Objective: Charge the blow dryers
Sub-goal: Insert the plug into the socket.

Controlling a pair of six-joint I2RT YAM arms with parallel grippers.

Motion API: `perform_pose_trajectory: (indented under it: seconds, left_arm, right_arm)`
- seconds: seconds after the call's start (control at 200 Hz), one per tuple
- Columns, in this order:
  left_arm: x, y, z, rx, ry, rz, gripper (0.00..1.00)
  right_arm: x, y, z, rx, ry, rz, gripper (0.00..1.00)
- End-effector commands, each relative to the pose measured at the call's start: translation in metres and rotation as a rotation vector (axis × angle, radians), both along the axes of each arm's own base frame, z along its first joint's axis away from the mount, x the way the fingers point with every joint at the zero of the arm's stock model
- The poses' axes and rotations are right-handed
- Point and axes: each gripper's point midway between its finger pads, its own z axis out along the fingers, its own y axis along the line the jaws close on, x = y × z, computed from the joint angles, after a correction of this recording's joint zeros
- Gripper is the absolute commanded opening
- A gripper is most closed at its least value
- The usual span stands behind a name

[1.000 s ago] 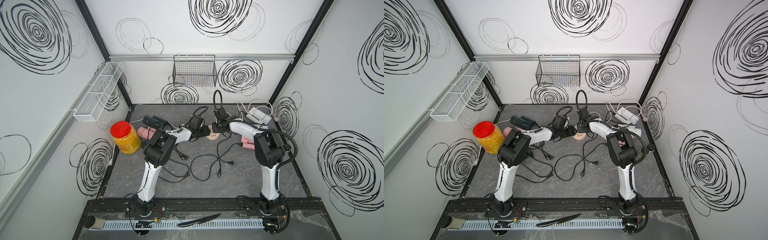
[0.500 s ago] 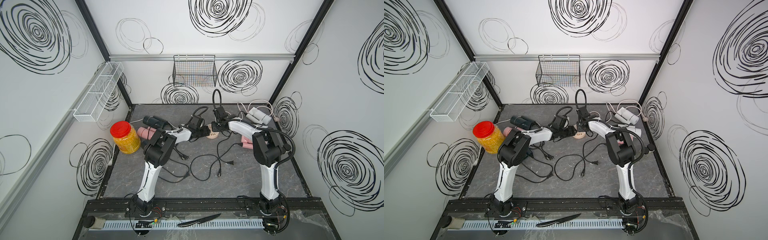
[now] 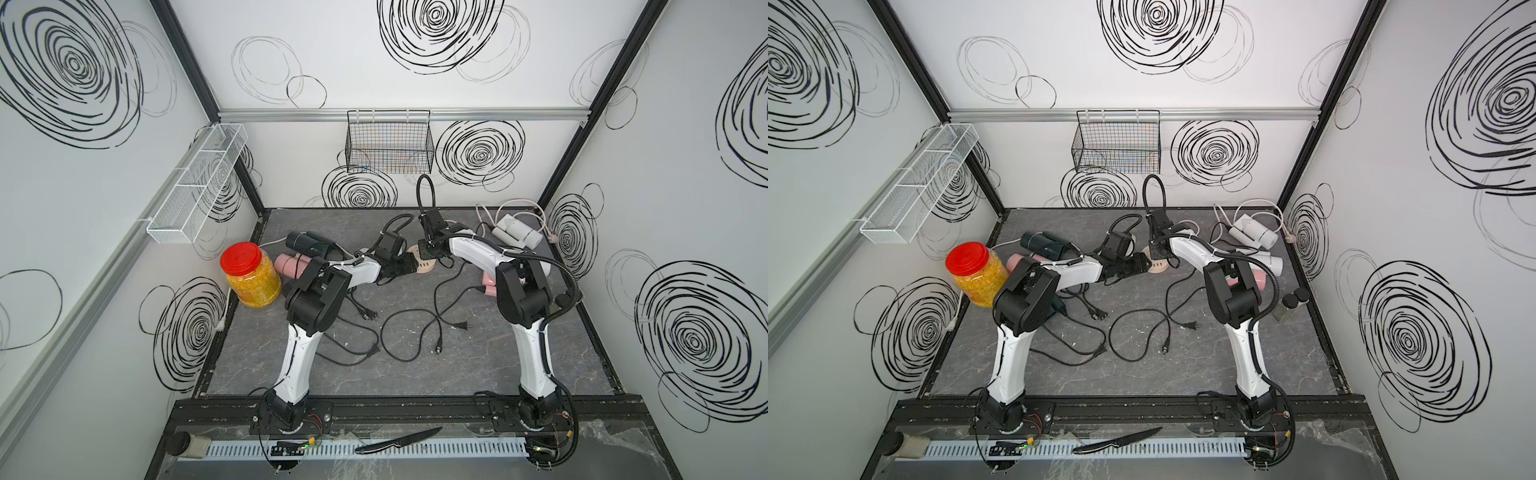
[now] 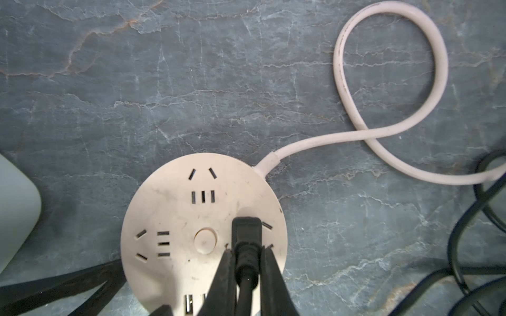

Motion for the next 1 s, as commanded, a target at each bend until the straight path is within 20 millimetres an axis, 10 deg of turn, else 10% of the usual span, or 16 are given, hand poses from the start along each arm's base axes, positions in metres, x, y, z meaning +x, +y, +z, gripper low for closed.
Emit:
perform_pose_trajectory:
  seconds: [0.0, 0.996]
  left_arm:
    - [0.015, 0.013, 0.041, -0.065, -0.079, 0.049, 0.56]
    - [0.017, 0.024, 0.053, -0.059, -0.098, 0.057, 0.56]
  right_arm:
    - [-0.059, -0.021, -0.082, -0.134, 0.283, 0.037, 0.06]
    - [-0.071, -0.03, -0.109, -0.15, 0.399, 0.038, 0.06]
